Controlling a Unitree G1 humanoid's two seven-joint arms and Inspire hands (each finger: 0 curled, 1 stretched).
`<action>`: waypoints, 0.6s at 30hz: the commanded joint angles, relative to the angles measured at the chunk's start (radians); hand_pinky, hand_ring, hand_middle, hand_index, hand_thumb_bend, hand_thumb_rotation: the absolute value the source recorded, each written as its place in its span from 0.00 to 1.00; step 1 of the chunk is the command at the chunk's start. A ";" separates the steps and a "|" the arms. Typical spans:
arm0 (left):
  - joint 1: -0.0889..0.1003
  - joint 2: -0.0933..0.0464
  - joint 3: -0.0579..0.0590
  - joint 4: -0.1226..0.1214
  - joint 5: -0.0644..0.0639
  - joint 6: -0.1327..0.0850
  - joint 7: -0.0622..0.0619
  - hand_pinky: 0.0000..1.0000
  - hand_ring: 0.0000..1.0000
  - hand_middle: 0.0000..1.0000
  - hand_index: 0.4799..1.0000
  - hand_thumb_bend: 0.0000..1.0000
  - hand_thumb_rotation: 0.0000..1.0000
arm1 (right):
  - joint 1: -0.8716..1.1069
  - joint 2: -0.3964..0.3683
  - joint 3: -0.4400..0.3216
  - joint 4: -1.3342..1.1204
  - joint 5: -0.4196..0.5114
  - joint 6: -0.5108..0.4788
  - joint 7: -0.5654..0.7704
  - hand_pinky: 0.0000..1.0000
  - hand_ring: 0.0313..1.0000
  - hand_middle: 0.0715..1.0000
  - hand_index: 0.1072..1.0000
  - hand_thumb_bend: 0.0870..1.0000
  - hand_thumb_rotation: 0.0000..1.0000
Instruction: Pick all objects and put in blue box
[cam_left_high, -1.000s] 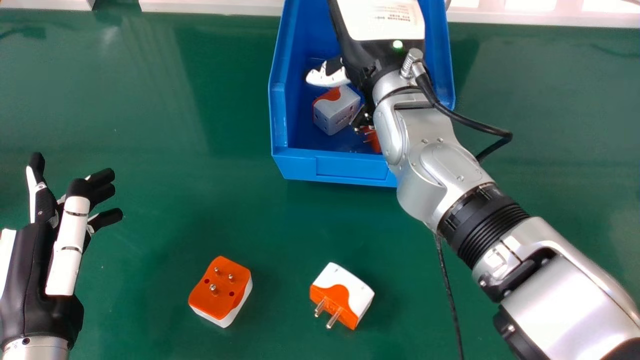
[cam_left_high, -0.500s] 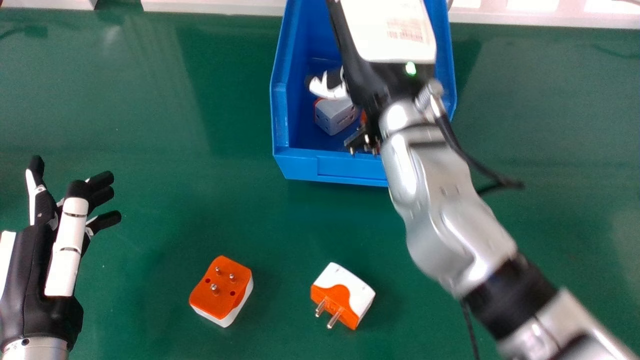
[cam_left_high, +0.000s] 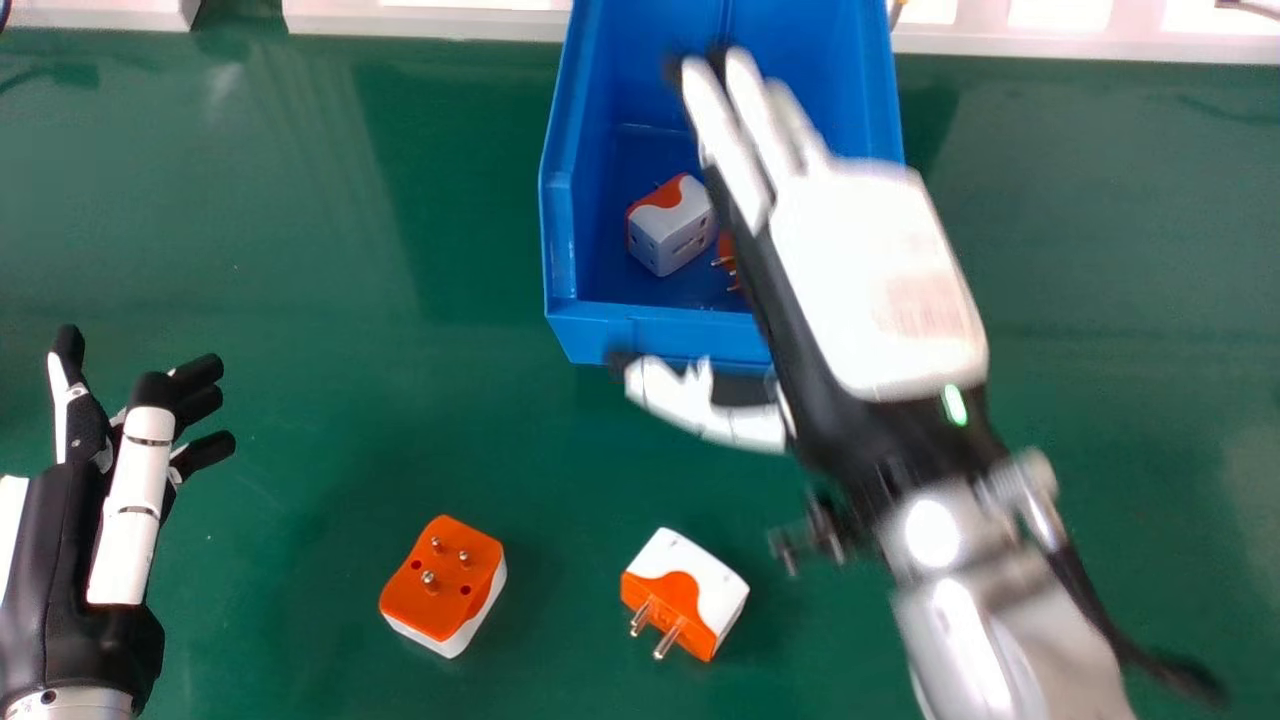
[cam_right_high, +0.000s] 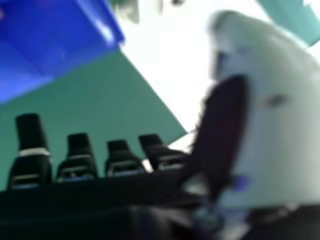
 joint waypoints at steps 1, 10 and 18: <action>0.002 0.003 0.008 0.000 -0.006 -0.027 -0.002 0.77 0.83 0.82 0.67 0.51 0.83 | 0.060 -0.025 -0.025 -0.042 0.001 -0.072 -0.054 0.74 0.91 0.96 0.93 0.37 0.66; 0.012 -0.002 0.007 0.006 0.000 -0.040 0.003 0.76 0.83 0.82 0.66 0.53 0.82 | 0.213 -0.087 -0.070 0.059 -0.001 -0.275 -0.181 0.69 0.87 0.90 0.86 0.48 0.67; 0.025 -0.004 0.008 0.002 -0.004 -0.045 0.000 0.75 0.82 0.82 0.65 0.53 0.81 | 0.227 -0.103 -0.071 0.142 -0.020 -0.323 -0.150 0.65 0.84 0.87 0.83 0.50 0.62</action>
